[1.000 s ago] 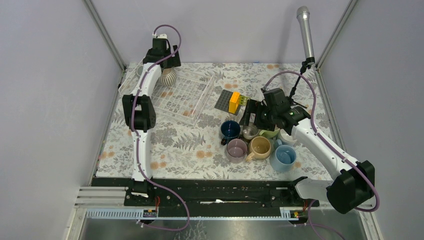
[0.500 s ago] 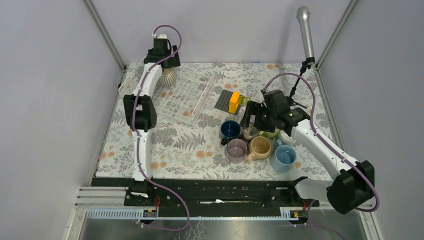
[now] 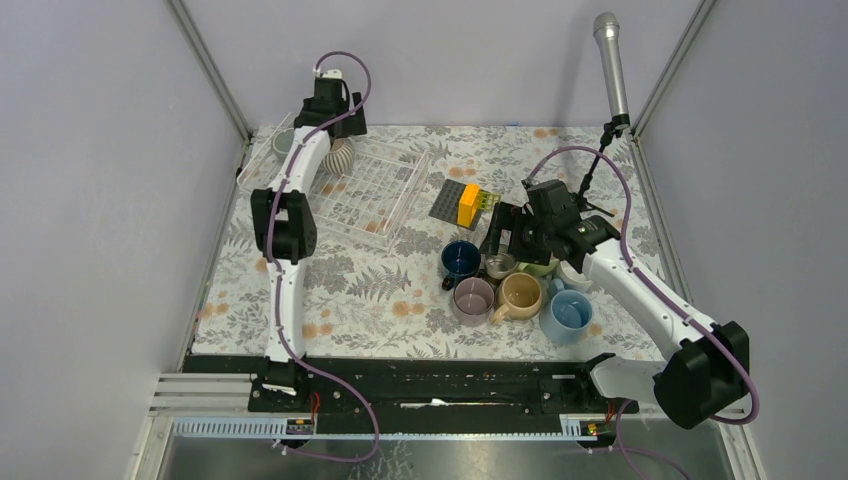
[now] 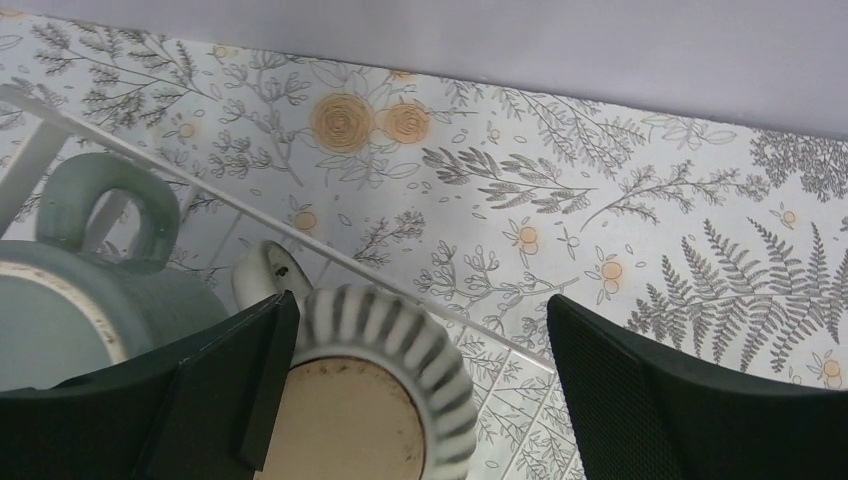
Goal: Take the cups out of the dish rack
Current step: Move the cup to the dish rack.
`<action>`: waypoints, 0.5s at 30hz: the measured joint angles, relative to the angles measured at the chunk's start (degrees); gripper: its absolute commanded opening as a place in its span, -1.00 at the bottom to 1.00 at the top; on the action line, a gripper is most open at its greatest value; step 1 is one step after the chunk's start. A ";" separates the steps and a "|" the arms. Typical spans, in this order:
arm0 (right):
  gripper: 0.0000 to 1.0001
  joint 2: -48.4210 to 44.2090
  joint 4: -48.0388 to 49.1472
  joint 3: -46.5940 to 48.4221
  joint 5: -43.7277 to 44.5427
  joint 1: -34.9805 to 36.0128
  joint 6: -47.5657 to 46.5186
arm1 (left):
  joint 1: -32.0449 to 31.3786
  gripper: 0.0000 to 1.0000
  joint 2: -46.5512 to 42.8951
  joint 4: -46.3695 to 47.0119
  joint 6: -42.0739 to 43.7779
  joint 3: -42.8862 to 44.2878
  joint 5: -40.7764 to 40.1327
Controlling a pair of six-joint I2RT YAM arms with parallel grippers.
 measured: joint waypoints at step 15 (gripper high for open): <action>0.99 -1.97 0.39 -1.53 0.00 0.00 0.02 | -1.86 0.97 -3.65 1.11 1.01 -6.32 1.09</action>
